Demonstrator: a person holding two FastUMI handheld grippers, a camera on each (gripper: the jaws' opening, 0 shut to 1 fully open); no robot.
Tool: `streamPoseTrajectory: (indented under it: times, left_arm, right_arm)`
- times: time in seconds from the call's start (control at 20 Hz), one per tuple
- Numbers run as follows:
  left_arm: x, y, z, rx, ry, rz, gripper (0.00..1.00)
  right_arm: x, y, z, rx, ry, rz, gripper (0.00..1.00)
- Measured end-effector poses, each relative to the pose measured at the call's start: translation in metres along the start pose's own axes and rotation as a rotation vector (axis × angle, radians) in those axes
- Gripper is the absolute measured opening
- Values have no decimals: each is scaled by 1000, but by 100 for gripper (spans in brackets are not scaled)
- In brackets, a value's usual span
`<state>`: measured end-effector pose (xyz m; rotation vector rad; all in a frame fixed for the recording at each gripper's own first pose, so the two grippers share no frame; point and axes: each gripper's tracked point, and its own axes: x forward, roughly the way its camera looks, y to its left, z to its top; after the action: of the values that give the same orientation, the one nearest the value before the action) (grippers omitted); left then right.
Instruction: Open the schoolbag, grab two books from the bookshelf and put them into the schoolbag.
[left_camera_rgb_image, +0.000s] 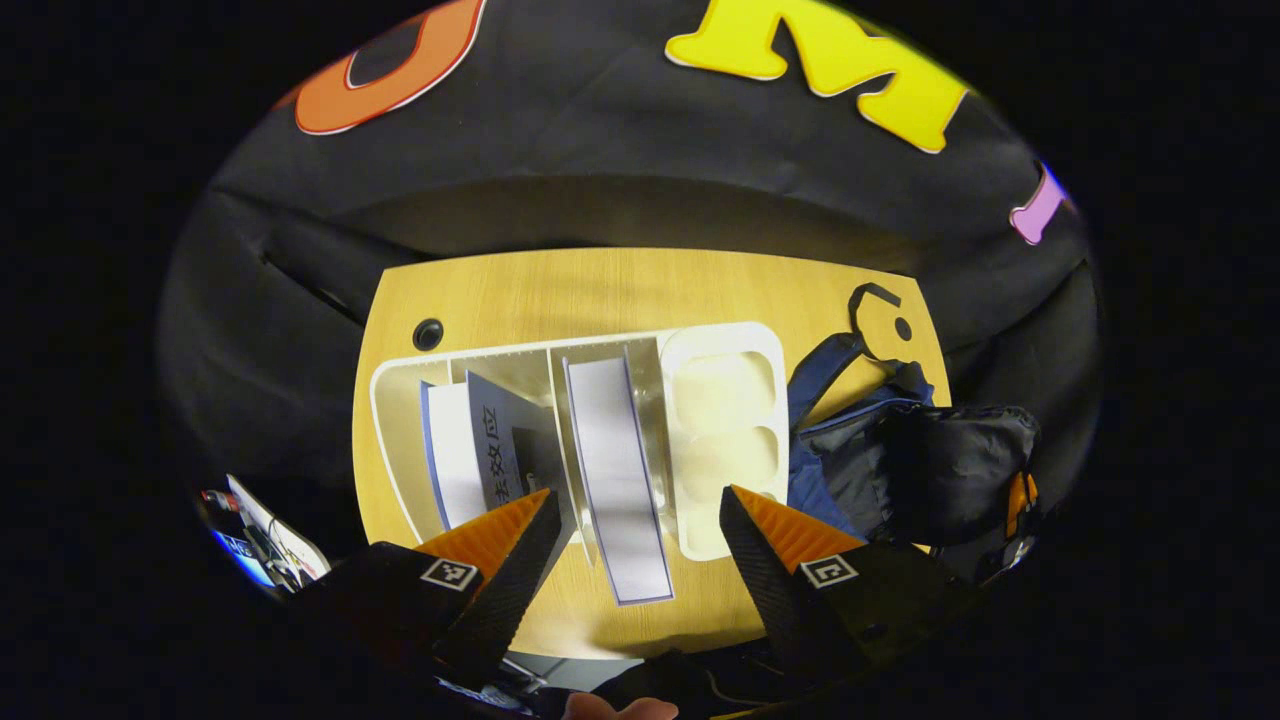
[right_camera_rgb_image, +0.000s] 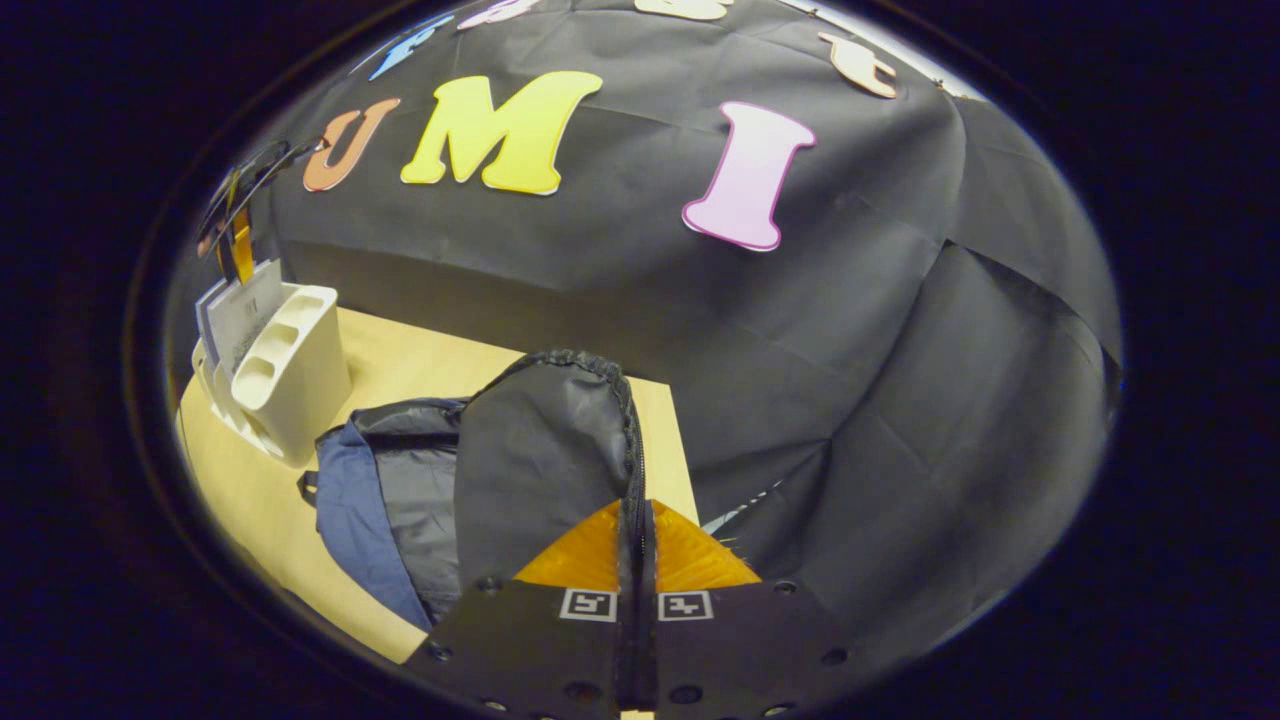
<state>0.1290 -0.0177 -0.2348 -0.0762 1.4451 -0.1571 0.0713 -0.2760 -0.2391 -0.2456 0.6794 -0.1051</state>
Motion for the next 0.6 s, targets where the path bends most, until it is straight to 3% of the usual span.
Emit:
streamPoseTrajectory:
  times: [0.4,0.6]
  left_arm:
    - [45,9,-12,-65,158,47,100]
    - [55,13,-11,-66,184,86,88]
  right_arm:
    - [2,-3,1,3,-1,-5,0]
    - [2,-3,2,1,0,-7,0]
